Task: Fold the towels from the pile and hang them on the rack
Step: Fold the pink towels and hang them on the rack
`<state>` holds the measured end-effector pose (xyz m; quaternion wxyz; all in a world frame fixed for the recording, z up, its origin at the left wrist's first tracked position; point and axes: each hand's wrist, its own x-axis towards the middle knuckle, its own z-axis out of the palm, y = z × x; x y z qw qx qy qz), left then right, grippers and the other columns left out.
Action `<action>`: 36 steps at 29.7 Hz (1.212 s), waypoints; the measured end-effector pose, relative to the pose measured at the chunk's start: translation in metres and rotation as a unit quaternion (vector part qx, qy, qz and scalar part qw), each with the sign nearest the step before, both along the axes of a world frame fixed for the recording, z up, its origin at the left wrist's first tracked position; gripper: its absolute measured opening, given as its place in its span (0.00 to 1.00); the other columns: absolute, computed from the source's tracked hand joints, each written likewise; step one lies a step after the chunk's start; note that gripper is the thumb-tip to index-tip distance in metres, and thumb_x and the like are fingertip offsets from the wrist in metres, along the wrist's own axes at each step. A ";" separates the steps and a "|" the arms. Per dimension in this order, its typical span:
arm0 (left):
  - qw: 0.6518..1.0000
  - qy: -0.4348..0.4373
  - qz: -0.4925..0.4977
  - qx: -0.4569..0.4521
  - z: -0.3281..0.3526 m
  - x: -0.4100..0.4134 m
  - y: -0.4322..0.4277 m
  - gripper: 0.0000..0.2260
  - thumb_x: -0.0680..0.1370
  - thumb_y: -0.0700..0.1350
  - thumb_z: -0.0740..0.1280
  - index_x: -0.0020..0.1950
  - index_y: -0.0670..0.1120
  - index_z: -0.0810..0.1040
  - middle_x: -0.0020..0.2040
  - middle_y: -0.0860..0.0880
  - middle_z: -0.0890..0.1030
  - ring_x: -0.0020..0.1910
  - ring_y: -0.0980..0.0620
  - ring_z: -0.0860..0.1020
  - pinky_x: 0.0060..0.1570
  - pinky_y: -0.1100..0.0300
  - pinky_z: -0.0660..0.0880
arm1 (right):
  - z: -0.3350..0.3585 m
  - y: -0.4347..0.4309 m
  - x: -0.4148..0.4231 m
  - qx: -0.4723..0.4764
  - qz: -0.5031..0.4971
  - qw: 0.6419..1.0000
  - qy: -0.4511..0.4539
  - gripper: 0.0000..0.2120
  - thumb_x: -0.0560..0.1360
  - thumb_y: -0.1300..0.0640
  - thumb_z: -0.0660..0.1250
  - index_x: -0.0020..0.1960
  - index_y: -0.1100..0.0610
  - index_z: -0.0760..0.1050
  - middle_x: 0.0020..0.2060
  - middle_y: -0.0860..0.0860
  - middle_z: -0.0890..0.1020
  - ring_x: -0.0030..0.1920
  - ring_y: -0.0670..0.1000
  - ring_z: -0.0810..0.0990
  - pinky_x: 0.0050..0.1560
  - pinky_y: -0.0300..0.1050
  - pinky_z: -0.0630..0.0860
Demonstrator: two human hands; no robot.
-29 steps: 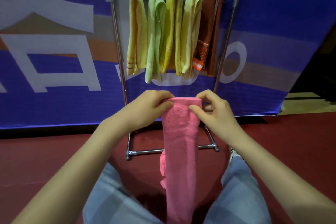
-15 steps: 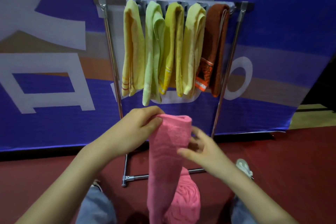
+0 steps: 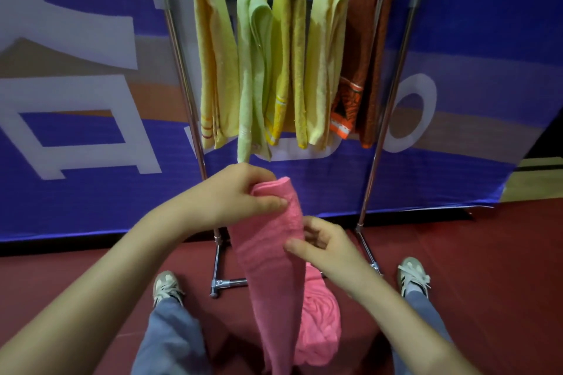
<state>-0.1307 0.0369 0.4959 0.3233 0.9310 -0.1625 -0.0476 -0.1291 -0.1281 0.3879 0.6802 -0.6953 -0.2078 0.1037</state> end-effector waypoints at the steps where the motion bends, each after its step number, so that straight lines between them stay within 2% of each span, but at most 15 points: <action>1: 1.000 -0.001 0.001 -0.009 0.001 0.000 -0.001 0.11 0.73 0.46 0.68 0.43 0.37 0.77 0.37 0.43 0.78 0.31 0.60 0.72 0.32 0.67 0.69 | -0.007 -0.004 0.002 0.003 0.015 1.000 0.017 0.12 0.69 0.66 0.69 0.46 0.51 0.76 0.34 0.40 0.84 0.40 0.37 0.79 0.48 0.32 0.76; 4: 0.999 -0.022 0.028 -0.040 0.004 0.006 -0.003 0.10 0.73 0.45 0.67 0.45 0.38 0.78 0.42 0.38 0.80 0.36 0.56 0.75 0.39 0.58 0.73 | -0.036 -0.012 0.005 -0.048 0.060 0.994 0.083 0.13 0.64 0.58 0.70 0.47 0.52 0.77 0.38 0.41 0.84 0.43 0.40 0.80 0.49 0.36 0.77; 7: 0.993 -0.059 0.070 -0.069 0.010 0.012 0.000 0.07 0.73 0.45 0.68 0.44 0.41 0.79 0.37 0.45 0.78 0.35 0.57 0.73 0.39 0.57 0.72 | -0.069 -0.014 0.005 -0.117 0.065 0.979 0.156 0.19 0.56 0.46 0.73 0.45 0.52 0.78 0.40 0.44 0.84 0.43 0.43 0.81 0.49 0.38 0.78; 10: 0.989 -0.073 0.098 -0.077 0.016 0.016 0.009 0.06 0.73 0.44 0.68 0.46 0.43 0.80 0.41 0.42 0.80 0.37 0.54 0.74 0.44 0.53 0.74 | -0.092 -0.016 0.001 -0.131 0.061 0.973 0.179 0.15 0.59 0.51 0.72 0.44 0.52 0.77 0.35 0.40 0.83 0.37 0.35 0.80 0.42 0.30 0.75; 13: 0.987 -0.070 0.134 -0.048 0.011 0.019 0.026 0.13 0.70 0.50 0.70 0.47 0.42 0.80 0.42 0.41 0.81 0.39 0.50 0.76 0.45 0.51 0.75 | -0.100 -0.019 0.000 -0.126 0.055 0.973 0.185 0.11 0.61 0.55 0.70 0.43 0.53 0.78 0.29 0.39 0.83 0.35 0.35 0.79 0.40 0.29 0.74; 15: 0.985 -0.061 0.156 -0.046 0.002 0.018 0.036 0.09 0.72 0.49 0.69 0.45 0.44 0.79 0.39 0.44 0.80 0.38 0.50 0.76 0.42 0.54 0.74 | -0.099 -0.022 0.002 -0.140 0.059 0.972 0.179 0.11 0.60 0.53 0.71 0.42 0.53 0.78 0.32 0.42 0.82 0.35 0.35 0.78 0.41 0.31 0.74; 19: 0.983 -0.041 0.178 -0.016 -0.029 0.014 0.046 0.05 0.73 0.45 0.67 0.43 0.44 0.78 0.39 0.45 0.80 0.37 0.50 0.76 0.42 0.53 0.74 | -0.087 -0.029 0.010 -0.197 0.065 0.969 0.135 0.32 0.53 0.38 0.75 0.49 0.59 0.79 0.48 0.52 0.83 0.49 0.46 0.80 0.57 0.47 0.76; 21: 0.984 -0.020 0.174 0.028 -0.047 0.014 0.048 0.04 0.73 0.47 0.68 0.41 0.47 0.78 0.37 0.47 0.79 0.37 0.48 0.76 0.43 0.51 0.74 | -0.073 -0.030 0.013 -0.197 0.084 0.968 0.127 0.25 0.57 0.43 0.76 0.46 0.60 0.80 0.45 0.53 0.83 0.47 0.48 0.79 0.56 0.49 0.75; 23: 0.983 0.011 0.171 0.071 -0.064 0.015 0.046 0.07 0.72 0.47 0.68 0.35 0.49 0.74 0.32 0.51 0.75 0.34 0.49 0.72 0.41 0.53 0.72 | -0.052 -0.029 0.016 -0.180 0.121 0.967 0.133 0.13 0.61 0.51 0.74 0.42 0.57 0.80 0.39 0.49 0.82 0.42 0.45 0.79 0.50 0.45 0.77; 25: 0.983 0.043 0.152 0.092 -0.076 0.013 0.040 0.10 0.71 0.46 0.69 0.33 0.50 0.70 0.30 0.53 0.73 0.32 0.52 0.71 0.37 0.57 0.70 | -0.028 -0.028 0.017 -0.168 0.143 0.968 0.116 0.08 0.62 0.53 0.74 0.39 0.54 0.80 0.36 0.46 0.82 0.39 0.43 0.79 0.45 0.39 0.77; 27: 0.991 0.086 0.101 0.024 -0.082 0.012 0.031 0.07 0.71 0.46 0.70 0.38 0.53 0.73 0.36 0.53 0.76 0.35 0.56 0.74 0.39 0.63 0.73 | -0.004 -0.027 0.019 -0.158 0.164 0.969 0.098 0.04 0.67 0.60 0.72 0.39 0.52 0.79 0.34 0.43 0.82 0.37 0.40 0.79 0.42 0.34 0.76; 28: 0.989 0.118 0.073 -0.051 -0.082 0.009 0.025 0.05 0.72 0.47 0.70 0.43 0.53 0.75 0.41 0.52 0.79 0.39 0.58 0.77 0.46 0.63 0.75 | 0.006 -0.026 0.019 -0.152 0.172 0.969 0.090 0.07 0.69 0.63 0.71 0.39 0.52 0.79 0.31 0.42 0.82 0.36 0.38 0.78 0.41 0.32 0.75; 31: 0.964 0.149 -0.021 -0.220 -0.071 0.002 -0.001 0.15 0.72 0.53 0.63 0.55 0.47 0.78 0.53 0.50 0.82 0.52 0.59 0.79 0.56 0.64 0.74 | 0.038 -0.023 0.021 -0.142 0.191 0.969 0.070 0.07 0.67 0.62 0.71 0.38 0.50 0.80 0.32 0.42 0.83 0.37 0.38 0.80 0.41 0.32 0.76; 33: 0.941 0.148 -0.043 -0.302 -0.063 -0.004 -0.017 0.18 0.72 0.52 0.60 0.55 0.42 0.78 0.49 0.48 0.82 0.49 0.56 0.79 0.51 0.67 0.76 | 0.056 -0.024 0.020 -0.139 0.200 0.968 0.054 0.05 0.65 0.59 0.71 0.38 0.50 0.81 0.34 0.43 0.84 0.39 0.41 0.81 0.43 0.35 0.77; 36: 0.915 0.146 -0.036 -0.375 -0.059 -0.006 -0.024 0.24 0.69 0.57 0.63 0.48 0.36 0.77 0.41 0.45 0.78 0.41 0.51 0.76 0.40 0.66 0.74 | 0.071 -0.027 0.020 -0.131 0.217 0.966 0.056 0.06 0.65 0.58 0.70 0.41 0.52 0.81 0.38 0.47 0.83 0.41 0.46 0.81 0.45 0.38 0.77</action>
